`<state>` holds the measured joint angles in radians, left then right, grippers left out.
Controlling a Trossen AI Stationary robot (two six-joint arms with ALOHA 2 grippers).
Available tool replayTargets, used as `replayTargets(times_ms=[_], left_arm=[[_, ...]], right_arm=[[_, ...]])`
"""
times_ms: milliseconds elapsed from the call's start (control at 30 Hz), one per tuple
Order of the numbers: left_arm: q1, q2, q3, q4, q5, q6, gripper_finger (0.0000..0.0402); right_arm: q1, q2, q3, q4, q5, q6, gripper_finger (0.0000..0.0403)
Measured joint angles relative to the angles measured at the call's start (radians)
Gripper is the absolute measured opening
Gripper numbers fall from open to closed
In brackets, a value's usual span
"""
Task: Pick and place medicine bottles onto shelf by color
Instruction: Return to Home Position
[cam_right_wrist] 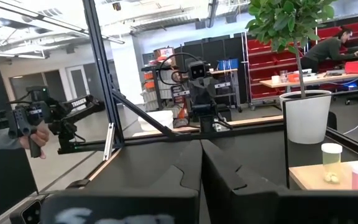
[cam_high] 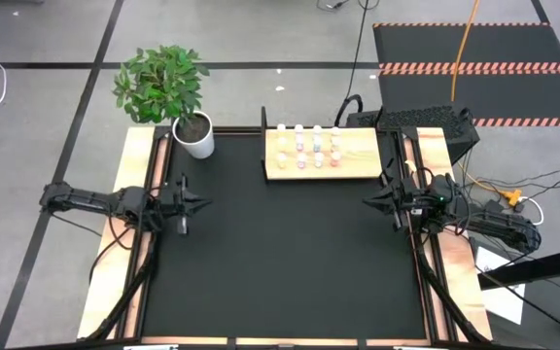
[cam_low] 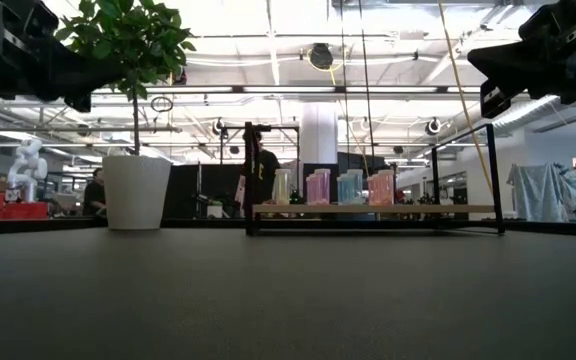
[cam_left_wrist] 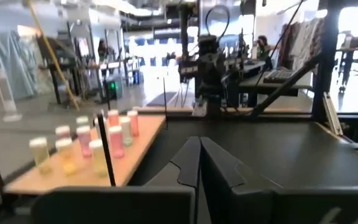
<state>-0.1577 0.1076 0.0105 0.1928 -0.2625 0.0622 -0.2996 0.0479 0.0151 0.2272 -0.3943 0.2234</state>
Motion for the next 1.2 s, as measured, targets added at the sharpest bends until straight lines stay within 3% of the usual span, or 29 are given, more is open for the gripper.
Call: replayTargets(times_ms=[233, 467, 600, 833, 1200], left_arm=[[0.000, -0.086, 0.000, -0.038, 0.028, 0.119, 0.0007], [0.000, -0.101, 0.001, -0.155, 0.113, 0.054, 0.0020], [0.000, -0.101, 0.001, -0.154, 0.112, 0.033, 0.0021], [0.001, -0.101, 0.001, -0.147, 0.107, 0.145, 0.0021], [0.001, -0.101, 0.000, -0.134, 0.104, 0.137, 0.0021]], right_arm=[[0.000, 0.000, 0.000, 0.000, 0.000, 0.000, 0.0000], [0.000, 0.000, 0.000, 0.000, 0.000, 0.000, 0.0000], [0.000, 0.000, 0.000, 0.000, -0.001, 0.000, 0.0000], [0.000, 0.000, 0.000, 0.000, 0.000, 0.000, 0.0000], [0.000, 0.000, 0.000, 0.000, 0.000, 0.000, 0.0000]])
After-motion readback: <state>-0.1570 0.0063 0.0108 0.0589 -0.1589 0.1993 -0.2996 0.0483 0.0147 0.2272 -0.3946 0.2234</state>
